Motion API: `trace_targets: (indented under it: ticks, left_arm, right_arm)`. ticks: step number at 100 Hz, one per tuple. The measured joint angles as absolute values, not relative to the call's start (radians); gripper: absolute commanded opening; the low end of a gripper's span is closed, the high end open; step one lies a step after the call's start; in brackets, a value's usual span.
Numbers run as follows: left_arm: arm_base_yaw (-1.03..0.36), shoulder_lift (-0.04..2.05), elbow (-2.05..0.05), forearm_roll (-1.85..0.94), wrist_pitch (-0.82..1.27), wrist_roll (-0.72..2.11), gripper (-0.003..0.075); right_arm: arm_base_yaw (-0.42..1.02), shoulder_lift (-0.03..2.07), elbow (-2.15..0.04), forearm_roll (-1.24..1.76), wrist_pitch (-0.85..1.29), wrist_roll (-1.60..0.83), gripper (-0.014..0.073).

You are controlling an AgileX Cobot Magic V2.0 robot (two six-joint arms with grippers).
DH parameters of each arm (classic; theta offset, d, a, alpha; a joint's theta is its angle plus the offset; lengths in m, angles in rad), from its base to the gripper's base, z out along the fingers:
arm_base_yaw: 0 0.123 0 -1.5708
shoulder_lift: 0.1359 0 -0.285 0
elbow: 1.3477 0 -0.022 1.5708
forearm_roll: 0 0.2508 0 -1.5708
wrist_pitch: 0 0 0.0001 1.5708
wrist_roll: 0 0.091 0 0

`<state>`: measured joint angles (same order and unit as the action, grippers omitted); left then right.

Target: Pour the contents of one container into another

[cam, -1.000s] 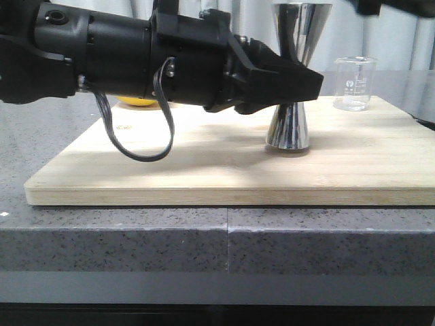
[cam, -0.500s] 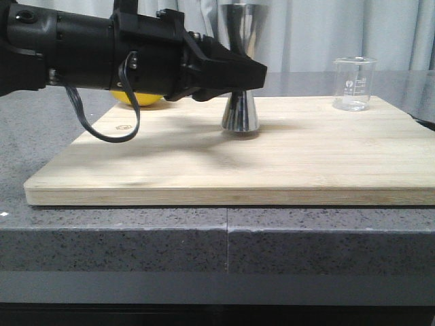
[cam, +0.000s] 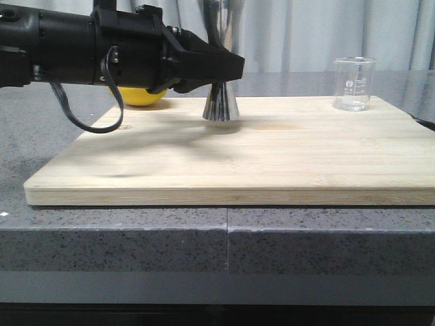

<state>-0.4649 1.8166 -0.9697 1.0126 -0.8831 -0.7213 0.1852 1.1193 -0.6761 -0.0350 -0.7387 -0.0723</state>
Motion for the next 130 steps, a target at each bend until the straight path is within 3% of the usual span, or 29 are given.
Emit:
trace_targets:
  ticks: [130]
  left_arm:
    - [-0.446,1.836,-0.97,1.025,-0.941,-0.699,-0.0021]
  right_arm:
    - [0.185,1.119,-0.674,-0.036,-0.731,-0.072,0.0535]
